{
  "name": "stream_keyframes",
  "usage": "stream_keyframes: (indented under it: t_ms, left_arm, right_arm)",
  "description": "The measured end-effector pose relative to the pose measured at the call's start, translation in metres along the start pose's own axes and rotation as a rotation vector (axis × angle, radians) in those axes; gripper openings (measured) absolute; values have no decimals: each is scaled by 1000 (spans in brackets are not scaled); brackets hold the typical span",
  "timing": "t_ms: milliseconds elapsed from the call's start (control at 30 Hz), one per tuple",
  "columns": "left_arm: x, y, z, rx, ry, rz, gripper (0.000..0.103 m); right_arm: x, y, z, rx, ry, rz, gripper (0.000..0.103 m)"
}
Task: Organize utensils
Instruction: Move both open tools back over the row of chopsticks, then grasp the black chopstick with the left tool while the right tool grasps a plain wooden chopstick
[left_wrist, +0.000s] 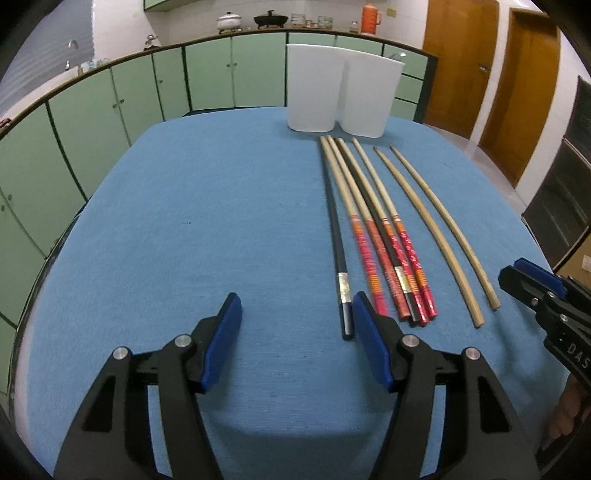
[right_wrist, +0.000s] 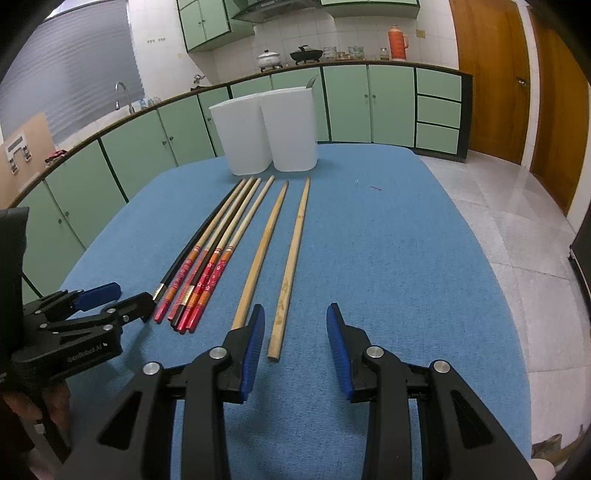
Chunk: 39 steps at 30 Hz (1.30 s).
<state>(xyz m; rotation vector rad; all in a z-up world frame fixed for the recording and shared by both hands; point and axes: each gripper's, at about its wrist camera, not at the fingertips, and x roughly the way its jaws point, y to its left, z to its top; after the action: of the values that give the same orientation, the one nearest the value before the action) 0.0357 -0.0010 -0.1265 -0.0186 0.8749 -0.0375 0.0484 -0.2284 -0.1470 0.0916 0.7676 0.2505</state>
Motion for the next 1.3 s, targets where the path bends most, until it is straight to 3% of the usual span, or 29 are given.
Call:
stream_keyframes:
  t_ms: [433, 1000, 1167, 1267, 1300]
  left_arm:
    - [1, -12, 0, 55, 10, -13, 52]
    - [2, -9, 0, 51, 9, -17, 49]
    - [3, -8, 1, 45, 10, -15, 49]
    - [3, -7, 1, 45, 10, -16, 41]
    - [3, -8, 1, 45, 9, -18, 34]
  right_arm:
    - [5, 7, -6, -38, 39, 6, 34]
    - [12, 17, -10, -75, 71, 3, 25]
    - [14, 22, -9, -101, 80, -15, 16]
    - [15, 24, -8, -112, 84, -24, 9]
    - [15, 23, -8, -111, 84, -25, 9]
